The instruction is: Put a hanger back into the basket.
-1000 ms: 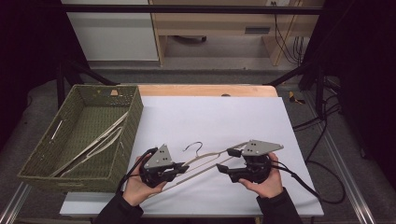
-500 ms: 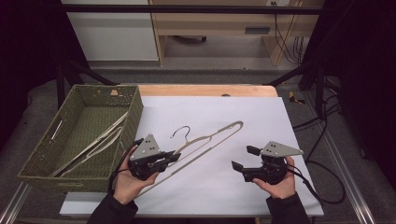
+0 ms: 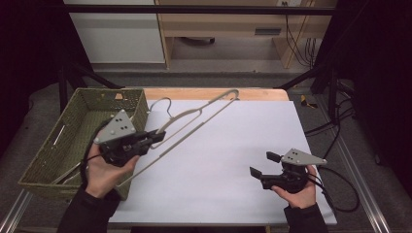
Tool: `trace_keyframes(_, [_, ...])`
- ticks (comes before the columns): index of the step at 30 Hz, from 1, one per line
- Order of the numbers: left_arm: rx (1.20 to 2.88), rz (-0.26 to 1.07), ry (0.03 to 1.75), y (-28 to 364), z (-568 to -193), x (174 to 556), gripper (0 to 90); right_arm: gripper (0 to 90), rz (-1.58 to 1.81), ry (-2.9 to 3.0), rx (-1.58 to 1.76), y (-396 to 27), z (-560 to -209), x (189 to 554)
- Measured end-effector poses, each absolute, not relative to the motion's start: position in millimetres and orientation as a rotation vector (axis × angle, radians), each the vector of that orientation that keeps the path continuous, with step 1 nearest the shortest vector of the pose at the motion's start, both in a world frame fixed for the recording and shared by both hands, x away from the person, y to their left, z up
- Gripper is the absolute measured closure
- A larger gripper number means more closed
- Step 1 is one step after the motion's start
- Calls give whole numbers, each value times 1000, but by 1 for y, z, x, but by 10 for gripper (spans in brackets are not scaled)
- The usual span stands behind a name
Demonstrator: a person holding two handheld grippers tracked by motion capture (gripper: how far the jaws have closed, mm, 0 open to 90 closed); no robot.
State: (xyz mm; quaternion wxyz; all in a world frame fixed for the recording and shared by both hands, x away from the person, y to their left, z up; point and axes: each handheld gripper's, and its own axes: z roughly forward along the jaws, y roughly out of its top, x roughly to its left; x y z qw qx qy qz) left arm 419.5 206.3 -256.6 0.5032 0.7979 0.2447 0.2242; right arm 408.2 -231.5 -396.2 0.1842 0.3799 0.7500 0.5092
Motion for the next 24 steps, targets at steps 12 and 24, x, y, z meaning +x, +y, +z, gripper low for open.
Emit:
trace_keyframes(12, [1934,647,654,257,-229,444,865,171,1444,2092,1086,-236,-394,406])
trace_keyframes(24, [1959,738,728,313,-226,462,864,171,1450,2089,1076,-237,-393,406])
